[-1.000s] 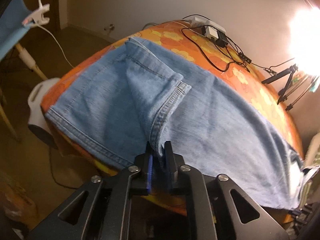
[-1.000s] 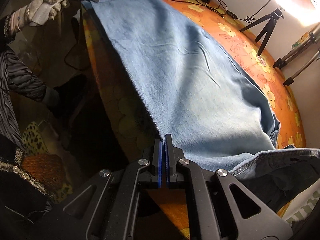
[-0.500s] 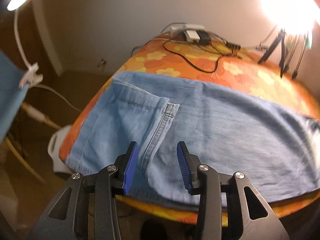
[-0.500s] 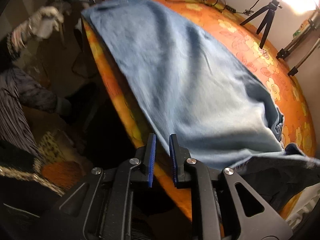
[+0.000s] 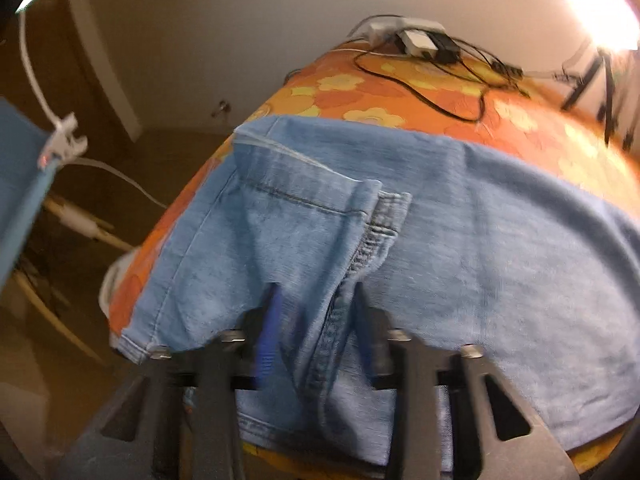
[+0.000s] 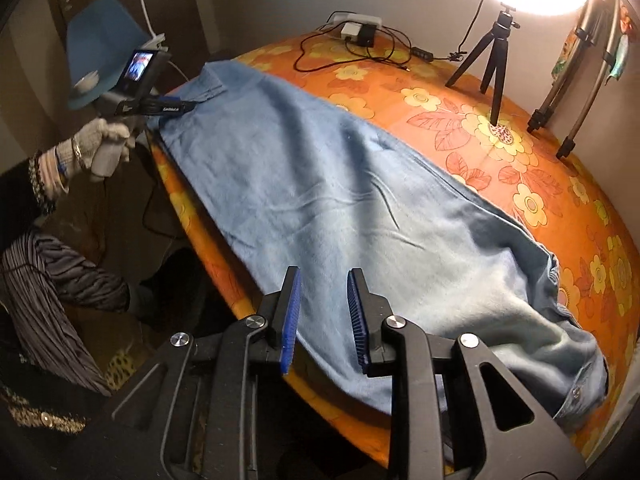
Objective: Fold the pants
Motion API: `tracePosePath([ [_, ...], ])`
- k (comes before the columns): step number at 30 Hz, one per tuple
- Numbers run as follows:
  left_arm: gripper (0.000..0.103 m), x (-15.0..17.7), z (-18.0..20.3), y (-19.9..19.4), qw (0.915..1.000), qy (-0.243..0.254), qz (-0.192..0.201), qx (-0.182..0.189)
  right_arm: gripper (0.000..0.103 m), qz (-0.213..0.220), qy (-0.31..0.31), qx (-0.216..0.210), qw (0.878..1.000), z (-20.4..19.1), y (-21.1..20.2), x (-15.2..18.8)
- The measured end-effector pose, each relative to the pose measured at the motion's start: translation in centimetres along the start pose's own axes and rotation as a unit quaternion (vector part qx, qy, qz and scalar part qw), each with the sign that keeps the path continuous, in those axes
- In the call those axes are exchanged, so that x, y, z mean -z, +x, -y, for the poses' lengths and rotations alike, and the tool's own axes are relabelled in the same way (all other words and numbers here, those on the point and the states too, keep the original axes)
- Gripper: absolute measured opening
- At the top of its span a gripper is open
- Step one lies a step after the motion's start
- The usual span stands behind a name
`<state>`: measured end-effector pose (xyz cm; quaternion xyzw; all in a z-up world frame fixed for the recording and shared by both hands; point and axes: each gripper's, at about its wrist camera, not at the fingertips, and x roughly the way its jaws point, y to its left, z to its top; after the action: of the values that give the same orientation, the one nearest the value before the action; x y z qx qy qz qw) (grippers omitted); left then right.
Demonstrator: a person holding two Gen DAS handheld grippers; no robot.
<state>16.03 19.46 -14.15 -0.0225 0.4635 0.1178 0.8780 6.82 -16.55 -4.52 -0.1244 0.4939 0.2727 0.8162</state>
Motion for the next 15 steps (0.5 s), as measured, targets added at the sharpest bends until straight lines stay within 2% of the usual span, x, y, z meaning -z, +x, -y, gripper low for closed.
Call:
tracePosePath([
  [1,0.01,0.1,-0.5,0.0,0.9999,-0.011,0.002,0.011,0.025,0.003,-0.001,0.001,1.0,-0.1,-0.1,0.0],
  [4,0.006,0.3,-2.5,-0.4,0.9975,-0.061,0.006,0.035,0.025,0.009,-0.004,0.002,1.0,-0.4,-0.1,-0.1],
  [6,0.005,0.6,-4.4,-1.0,0.9931,-0.104,0.011,0.053,0.025,0.012,-0.005,0.001,1.0,-0.5,0.1,-0.1],
  [12,0.004,2.1,-8.9,-1.5,0.9702,-0.22,0.013,0.102,0.025,0.018,0.0,0.002,1.0,-0.3,1.0,-0.2],
  [15,0.004,2.8,-9.6,-1.4,0.9644,-0.241,0.01,0.108,0.025,0.022,0.016,0.007,1.0,0.4,1.3,0.0],
])
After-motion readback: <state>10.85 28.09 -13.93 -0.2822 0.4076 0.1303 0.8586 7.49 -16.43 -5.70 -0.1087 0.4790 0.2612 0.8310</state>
